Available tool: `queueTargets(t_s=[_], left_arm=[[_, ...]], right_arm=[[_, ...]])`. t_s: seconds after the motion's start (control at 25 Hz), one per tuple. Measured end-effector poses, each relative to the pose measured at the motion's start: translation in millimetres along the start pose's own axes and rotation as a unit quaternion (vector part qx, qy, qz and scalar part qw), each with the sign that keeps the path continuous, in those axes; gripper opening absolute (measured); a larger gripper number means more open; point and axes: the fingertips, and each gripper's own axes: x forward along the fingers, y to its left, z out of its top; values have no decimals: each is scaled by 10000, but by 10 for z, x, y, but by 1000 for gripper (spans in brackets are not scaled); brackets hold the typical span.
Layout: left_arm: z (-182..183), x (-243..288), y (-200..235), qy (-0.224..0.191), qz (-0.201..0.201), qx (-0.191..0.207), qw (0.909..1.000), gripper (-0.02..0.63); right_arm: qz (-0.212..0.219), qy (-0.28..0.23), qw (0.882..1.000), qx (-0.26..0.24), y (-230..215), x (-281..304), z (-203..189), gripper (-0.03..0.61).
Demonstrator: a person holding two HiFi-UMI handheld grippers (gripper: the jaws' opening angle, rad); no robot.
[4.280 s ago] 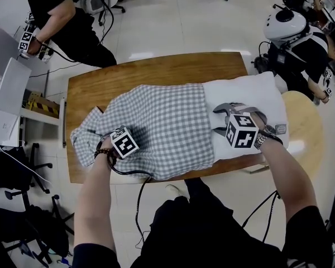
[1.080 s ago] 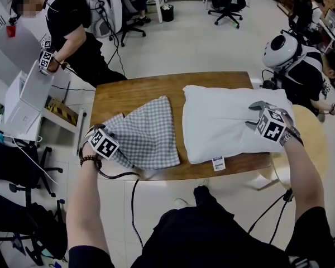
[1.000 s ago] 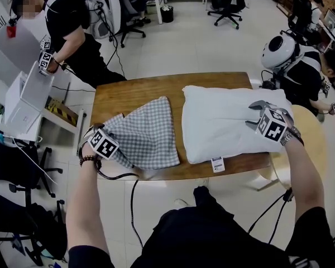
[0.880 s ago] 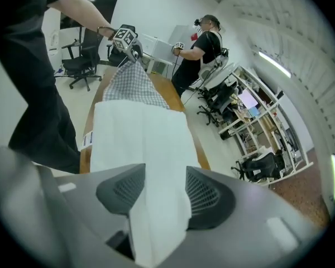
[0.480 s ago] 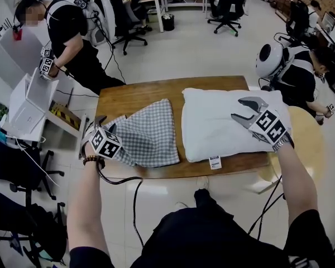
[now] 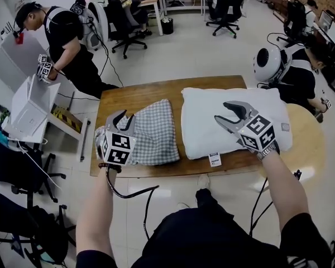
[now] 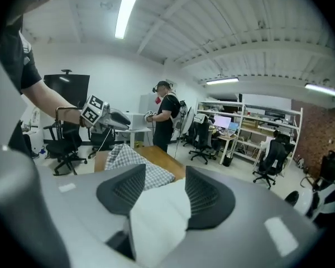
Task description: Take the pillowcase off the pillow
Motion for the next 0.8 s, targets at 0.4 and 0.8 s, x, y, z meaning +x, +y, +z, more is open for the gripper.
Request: queueTargets(t_s=[0.4, 0.8], left_arm=[[858, -308, -665, -1547, -866, -1676, 9698, 5], [1213, -522, -987, -2067, -1011, -1905, 9543, 5]], right_arm=[[-209, -1157, 9921, 438, 352, -12, 381, 122], [-343, -1545, 9866, 403, 643, -30, 493, 3]])
